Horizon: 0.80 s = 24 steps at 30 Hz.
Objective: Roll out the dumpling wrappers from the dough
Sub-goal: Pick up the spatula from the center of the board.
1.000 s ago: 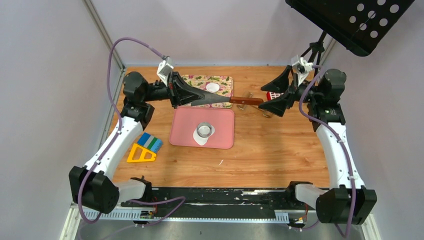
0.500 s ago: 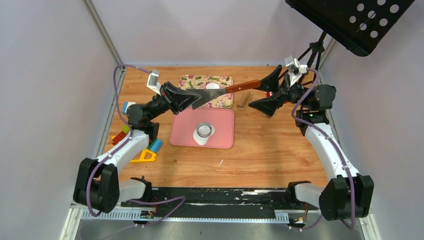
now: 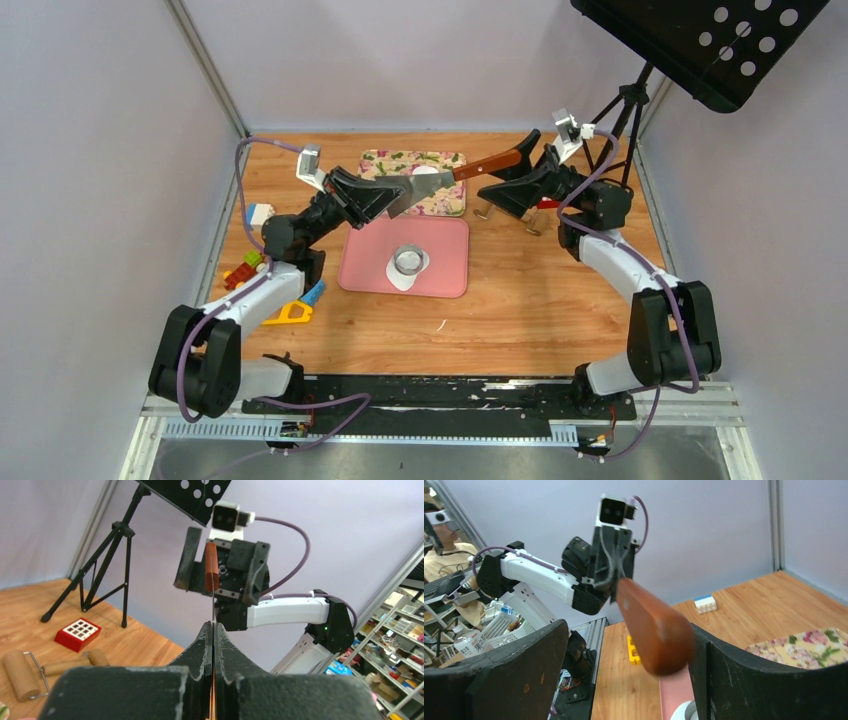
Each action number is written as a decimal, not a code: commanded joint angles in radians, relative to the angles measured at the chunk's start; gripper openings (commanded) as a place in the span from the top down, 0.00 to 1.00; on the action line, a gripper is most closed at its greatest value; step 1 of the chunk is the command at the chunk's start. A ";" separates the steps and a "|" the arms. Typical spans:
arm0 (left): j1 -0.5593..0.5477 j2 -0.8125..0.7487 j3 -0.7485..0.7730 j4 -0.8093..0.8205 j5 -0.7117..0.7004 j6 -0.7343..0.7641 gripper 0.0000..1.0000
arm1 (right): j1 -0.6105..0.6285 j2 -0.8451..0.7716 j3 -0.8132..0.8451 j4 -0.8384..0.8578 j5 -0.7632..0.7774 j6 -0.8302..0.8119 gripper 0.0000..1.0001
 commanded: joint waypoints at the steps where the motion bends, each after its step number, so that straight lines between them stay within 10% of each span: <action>1: -0.013 0.013 -0.011 0.045 -0.031 0.029 1.00 | 0.024 -0.027 0.059 0.103 0.056 0.026 0.15; 18: -0.020 0.014 -0.012 0.046 -0.037 0.035 1.00 | 0.081 -0.001 0.118 0.016 0.010 -0.062 0.69; 20: -0.019 0.013 -0.014 0.046 -0.037 0.036 1.00 | 0.083 -0.007 0.116 -0.046 0.008 -0.113 0.98; 24: -0.019 0.013 -0.014 0.051 -0.035 0.036 1.00 | 0.084 -0.017 0.119 -0.131 0.006 -0.163 0.70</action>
